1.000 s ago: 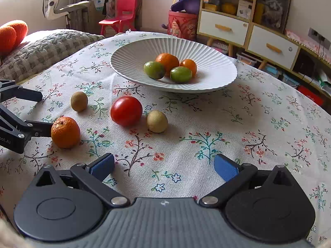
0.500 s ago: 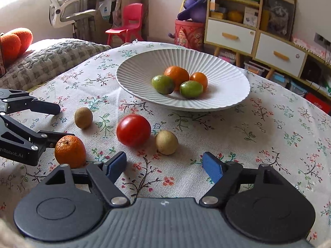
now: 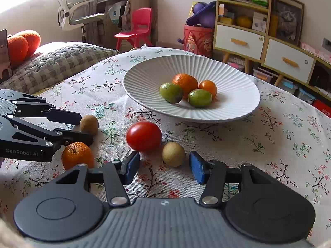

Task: Organize fruits
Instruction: 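Close the left gripper on the brown kiwi while the right gripper grasps the beige round fruit, then carry the kiwi and beige fruit in both grippers over the white bowl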

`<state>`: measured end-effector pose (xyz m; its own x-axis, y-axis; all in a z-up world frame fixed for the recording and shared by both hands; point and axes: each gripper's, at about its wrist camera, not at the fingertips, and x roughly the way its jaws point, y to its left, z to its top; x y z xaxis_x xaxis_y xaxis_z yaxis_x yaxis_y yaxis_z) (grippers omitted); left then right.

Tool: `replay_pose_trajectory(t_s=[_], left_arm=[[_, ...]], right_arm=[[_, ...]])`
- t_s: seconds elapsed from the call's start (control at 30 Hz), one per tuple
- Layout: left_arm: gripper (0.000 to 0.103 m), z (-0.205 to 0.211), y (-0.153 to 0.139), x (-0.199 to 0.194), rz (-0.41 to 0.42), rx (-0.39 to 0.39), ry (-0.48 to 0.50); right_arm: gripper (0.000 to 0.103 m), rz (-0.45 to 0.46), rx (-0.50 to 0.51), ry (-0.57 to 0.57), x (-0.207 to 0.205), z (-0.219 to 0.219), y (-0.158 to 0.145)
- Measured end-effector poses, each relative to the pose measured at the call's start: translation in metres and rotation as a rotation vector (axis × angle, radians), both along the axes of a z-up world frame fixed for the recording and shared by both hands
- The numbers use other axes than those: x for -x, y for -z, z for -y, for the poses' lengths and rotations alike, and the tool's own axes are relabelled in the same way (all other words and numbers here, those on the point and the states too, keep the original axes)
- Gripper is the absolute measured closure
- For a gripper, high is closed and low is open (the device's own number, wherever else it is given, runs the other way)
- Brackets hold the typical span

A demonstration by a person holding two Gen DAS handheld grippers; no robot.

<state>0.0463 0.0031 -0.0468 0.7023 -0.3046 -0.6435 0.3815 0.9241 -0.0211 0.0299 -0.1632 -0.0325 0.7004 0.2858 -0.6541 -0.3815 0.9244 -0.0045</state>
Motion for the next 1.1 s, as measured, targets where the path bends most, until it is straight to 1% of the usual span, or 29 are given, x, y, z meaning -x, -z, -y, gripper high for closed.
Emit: replay_pose_trajectory(t_s=[0.17,0.2,0.23,0.27,0.33,0.77,1.1], left_arm=[[0.084,0.003,-0.001,-0.002,-0.005,0.006,0.005],[0.087,0.003,-0.001,-0.002,-0.006,0.007,0.007],[0.091,0.004,-0.001,-0.003,-0.007,0.007,0.008],[0.091,0.004,-0.001,-0.003,-0.008,0.007,0.009],[0.091,0.005,-0.002,-0.003,-0.010,0.004,0.007],[0.092,0.004,-0.006,-0.005,-0.043,0.007,-0.006],[0.092,0.004,-0.014,-0.004,-0.062,0.024,-0.014]], right_arm=[[0.066,0.001,0.004,-0.006,-0.002,0.001,-0.001],[0.068,0.002,0.006,-0.007,-0.002,0.002,-0.001],[0.072,0.002,0.006,-0.007,-0.003,0.002,-0.001],[0.076,0.002,0.007,-0.006,-0.003,0.002,-0.001],[0.080,0.000,0.008,-0.003,-0.003,0.003,-0.001],[0.081,-0.023,0.021,0.002,-0.003,0.004,-0.007],[0.081,-0.015,0.014,-0.006,0.001,0.004,-0.020]])
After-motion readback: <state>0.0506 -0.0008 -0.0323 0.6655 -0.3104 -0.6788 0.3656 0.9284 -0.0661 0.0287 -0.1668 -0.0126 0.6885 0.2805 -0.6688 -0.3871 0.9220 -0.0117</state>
